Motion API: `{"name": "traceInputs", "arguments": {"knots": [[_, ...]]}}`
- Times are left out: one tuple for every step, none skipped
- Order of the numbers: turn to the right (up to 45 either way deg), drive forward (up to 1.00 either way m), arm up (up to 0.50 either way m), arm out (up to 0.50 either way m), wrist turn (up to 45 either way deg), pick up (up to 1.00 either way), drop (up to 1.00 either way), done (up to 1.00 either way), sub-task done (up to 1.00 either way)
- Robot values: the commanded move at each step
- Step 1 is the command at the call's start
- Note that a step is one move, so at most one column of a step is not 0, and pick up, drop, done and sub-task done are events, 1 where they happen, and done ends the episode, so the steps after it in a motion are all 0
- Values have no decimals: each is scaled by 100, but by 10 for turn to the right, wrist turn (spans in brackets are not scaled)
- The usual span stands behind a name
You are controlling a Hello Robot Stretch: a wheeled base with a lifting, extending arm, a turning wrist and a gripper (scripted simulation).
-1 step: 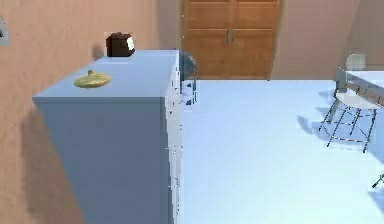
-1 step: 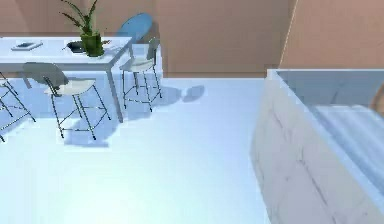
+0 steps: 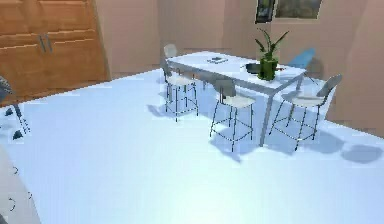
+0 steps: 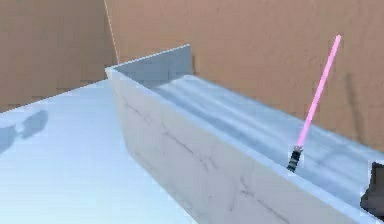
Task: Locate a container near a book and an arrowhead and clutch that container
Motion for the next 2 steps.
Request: {"name": "traceInputs", "arguments": {"knots": [[420, 0, 0, 0, 0, 0, 0, 0, 0], [0, 100, 0, 0, 0, 0, 0, 0, 0]]}}
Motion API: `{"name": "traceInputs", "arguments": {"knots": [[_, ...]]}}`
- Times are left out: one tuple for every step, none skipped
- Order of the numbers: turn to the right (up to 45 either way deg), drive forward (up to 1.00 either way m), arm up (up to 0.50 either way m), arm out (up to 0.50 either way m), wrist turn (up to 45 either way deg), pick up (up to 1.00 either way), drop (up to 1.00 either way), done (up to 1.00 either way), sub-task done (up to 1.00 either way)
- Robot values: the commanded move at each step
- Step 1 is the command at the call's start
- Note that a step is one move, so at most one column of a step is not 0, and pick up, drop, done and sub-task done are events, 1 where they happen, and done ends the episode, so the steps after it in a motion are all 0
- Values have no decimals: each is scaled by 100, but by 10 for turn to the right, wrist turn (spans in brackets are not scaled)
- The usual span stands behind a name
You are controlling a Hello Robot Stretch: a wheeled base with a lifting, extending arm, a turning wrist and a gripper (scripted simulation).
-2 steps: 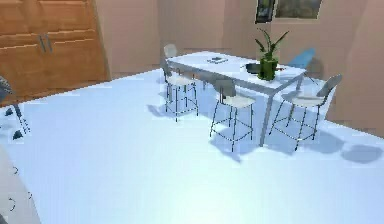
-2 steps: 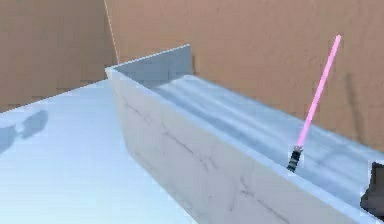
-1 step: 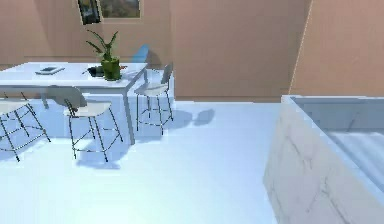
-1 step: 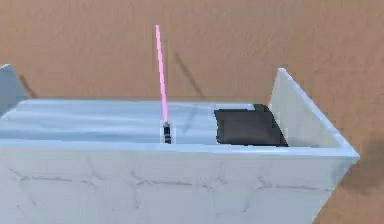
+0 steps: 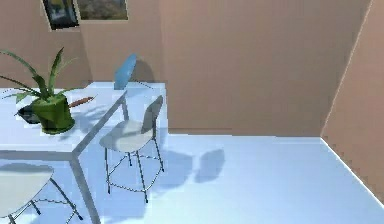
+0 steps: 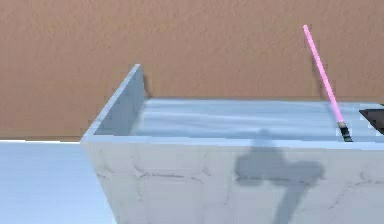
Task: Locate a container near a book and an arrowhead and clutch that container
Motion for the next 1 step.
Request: {"name": "traceInputs", "arguments": {"knots": [[30, 0, 0, 0, 0, 0, 0, 0, 0]]}}
